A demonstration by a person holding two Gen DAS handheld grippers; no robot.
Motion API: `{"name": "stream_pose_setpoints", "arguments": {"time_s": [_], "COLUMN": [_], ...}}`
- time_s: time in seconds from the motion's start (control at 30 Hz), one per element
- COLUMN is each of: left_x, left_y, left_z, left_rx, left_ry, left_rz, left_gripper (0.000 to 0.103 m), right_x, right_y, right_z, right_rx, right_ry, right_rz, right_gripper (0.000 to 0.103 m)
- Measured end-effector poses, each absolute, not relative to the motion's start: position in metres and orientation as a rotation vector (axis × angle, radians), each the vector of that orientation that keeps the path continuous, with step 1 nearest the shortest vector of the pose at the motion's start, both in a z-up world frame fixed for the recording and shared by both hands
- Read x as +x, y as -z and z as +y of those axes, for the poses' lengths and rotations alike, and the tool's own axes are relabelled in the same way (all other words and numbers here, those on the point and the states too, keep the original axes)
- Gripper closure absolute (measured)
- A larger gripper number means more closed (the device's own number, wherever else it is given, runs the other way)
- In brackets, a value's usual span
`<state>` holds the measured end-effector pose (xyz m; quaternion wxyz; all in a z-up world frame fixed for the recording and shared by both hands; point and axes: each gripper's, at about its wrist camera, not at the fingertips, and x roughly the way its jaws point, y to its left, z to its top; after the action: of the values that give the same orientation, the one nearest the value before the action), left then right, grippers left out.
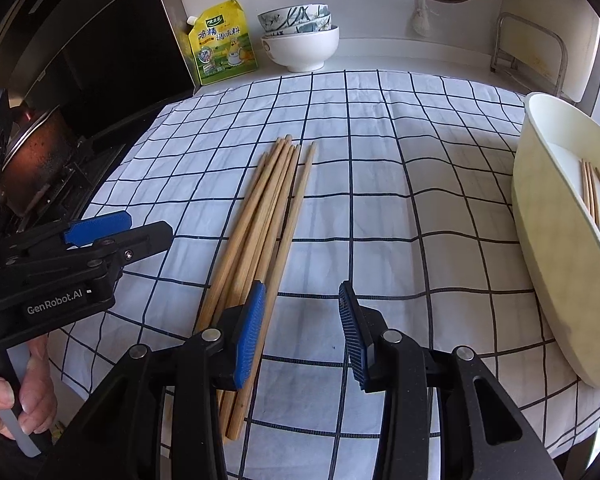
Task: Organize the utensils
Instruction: 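Lower both open tools over the chopstick bundle on the cloth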
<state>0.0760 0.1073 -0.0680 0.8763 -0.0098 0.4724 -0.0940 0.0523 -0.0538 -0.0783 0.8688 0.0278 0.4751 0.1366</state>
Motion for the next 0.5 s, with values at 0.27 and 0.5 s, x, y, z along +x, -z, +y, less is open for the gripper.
{"name": "stream_pose_setpoints", "arguments": {"time_s": [0.27,0.5], "left_x": [0.072,0.068], "left_y": [0.074,0.074], "left_z": [0.109,0.114], "left_rx": [-0.027,-0.045], "left_ry": [0.186,0.163], "left_rz": [0.996,0.992], "left_gripper": [0.044,0.039], "right_x": [0.05,0.047], "right_y": [0.085,0.085], "right_z": [-0.047,-0.042], "right_rx": [0.026,-0.017], "right_ry": [-0.283,-0.262], "right_rz": [0.993,0.974], "right_gripper": [0.066,0.066]}}
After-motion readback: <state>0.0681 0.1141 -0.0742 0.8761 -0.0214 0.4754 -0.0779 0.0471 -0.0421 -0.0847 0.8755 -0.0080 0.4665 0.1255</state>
